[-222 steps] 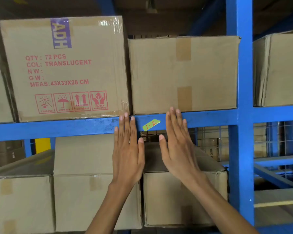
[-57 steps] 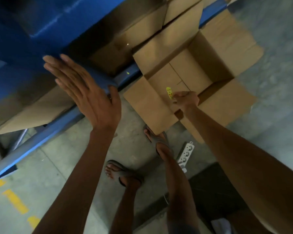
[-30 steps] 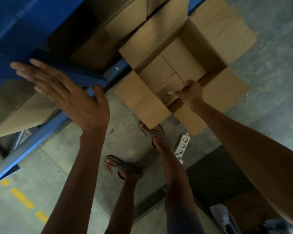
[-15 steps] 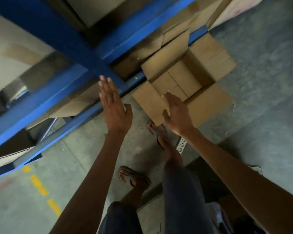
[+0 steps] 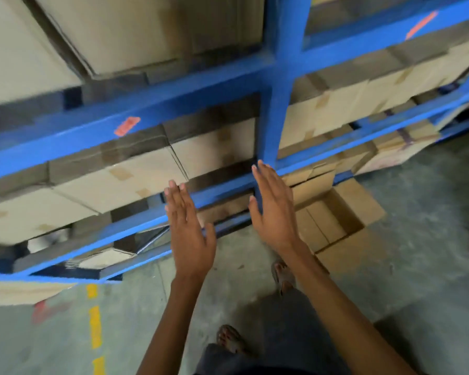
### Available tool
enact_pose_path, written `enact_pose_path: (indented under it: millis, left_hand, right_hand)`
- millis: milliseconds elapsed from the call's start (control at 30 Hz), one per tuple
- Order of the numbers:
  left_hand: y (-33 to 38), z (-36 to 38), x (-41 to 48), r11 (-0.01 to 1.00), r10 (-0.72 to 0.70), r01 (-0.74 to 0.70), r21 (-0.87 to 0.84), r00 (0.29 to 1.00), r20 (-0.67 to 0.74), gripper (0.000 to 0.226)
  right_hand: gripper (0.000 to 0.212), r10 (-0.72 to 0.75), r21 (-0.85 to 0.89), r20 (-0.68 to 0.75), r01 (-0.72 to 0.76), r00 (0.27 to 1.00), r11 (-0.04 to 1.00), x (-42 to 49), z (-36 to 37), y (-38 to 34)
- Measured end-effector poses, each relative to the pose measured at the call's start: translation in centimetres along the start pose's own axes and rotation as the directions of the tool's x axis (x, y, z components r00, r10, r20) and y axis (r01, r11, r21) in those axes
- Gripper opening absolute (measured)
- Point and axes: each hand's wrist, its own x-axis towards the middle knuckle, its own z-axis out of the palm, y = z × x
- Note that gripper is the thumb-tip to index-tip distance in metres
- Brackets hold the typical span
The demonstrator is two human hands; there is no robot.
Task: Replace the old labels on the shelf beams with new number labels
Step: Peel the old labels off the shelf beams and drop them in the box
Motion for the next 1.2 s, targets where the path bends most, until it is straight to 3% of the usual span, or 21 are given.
enact_pose_path:
  millis: [333,500,833,1200]
  left_hand:
    - [-0.4,-9.4,6.1,0.999,0.047,-0.043,0.017,0.953,-0.300,0.096]
    - [-2.2,-11.2,10.3,0.996,-0.005,0.039,0.077,0.918,-0.395,0.099]
    - [-7.2,-11.5,14.4,0.946,0.058,0.085,0.311,0.905,-0.421,0.103]
    - [-8.5,-11.1,15.1,0.937,0.085,0.076,0.342,0.898,-0.431,0.107]
  right_hand:
    - [0.063,-0.315,-0.046,-0.115,0.312,0.942,0.949,7.8,1.2,-13.7]
    - [0.061,-0.423,-0.109,-0.107,0.413,0.900,0.904,12.7,3.1,-16.4]
    - [0.066,-0.512,-0.135,-0.164,0.495,0.843,0.858,15.5,6.9,-16.1]
    - [0.065,-0.560,-0.138,-0.181,0.543,0.809,0.828,16.4,8.3,-15.1]
